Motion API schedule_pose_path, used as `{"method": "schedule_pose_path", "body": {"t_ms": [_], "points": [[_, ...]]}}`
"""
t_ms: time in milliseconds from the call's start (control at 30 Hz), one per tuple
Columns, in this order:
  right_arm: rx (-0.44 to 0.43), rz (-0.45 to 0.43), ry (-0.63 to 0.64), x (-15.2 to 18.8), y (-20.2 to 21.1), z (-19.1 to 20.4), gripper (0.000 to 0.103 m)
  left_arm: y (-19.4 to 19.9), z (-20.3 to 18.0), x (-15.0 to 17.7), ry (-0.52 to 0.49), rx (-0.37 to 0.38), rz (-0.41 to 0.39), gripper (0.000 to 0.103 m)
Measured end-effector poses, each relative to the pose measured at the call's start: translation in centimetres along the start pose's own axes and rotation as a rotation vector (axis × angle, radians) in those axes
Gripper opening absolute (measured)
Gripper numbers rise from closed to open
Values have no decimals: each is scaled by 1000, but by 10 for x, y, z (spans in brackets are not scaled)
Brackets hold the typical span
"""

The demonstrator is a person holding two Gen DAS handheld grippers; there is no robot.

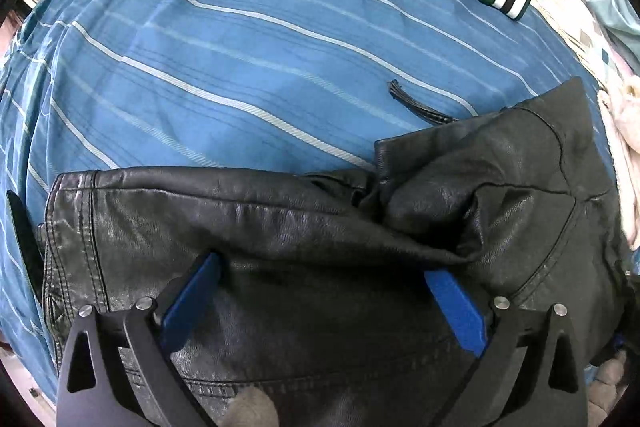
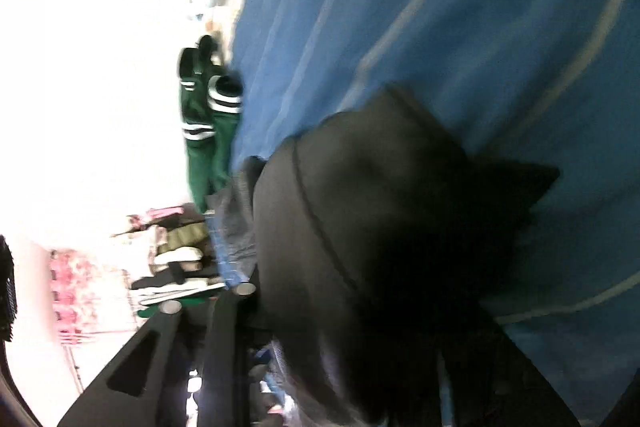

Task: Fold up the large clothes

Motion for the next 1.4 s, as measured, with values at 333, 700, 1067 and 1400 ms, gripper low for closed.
{"method": "schedule_pose_path", "body": {"t_ms": [333, 700, 1067, 1400], "points": [[46, 78, 295, 60, -10, 136, 21, 9, 8, 13, 6, 53, -15, 103], [244, 396, 747, 202, -143, 263, 21, 126, 181, 102, 409, 77, -114, 103], [631, 882, 991, 406, -351, 144, 25, 127, 340, 277, 845, -84, -55, 103], [468, 1102, 1062, 411, -280, 213, 83, 137, 341, 325, 993, -24, -83, 103]]}}
Point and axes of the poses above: each gripper's, at about its wrist camera, not at the fingertips, and y roughly against the way its jaws point, z to its left, x to its underside, the point moved 6 cm from there along -y, roughly the way its jaws point, and after that the axes turned 10 degrees about z, right-handed, at the moved point
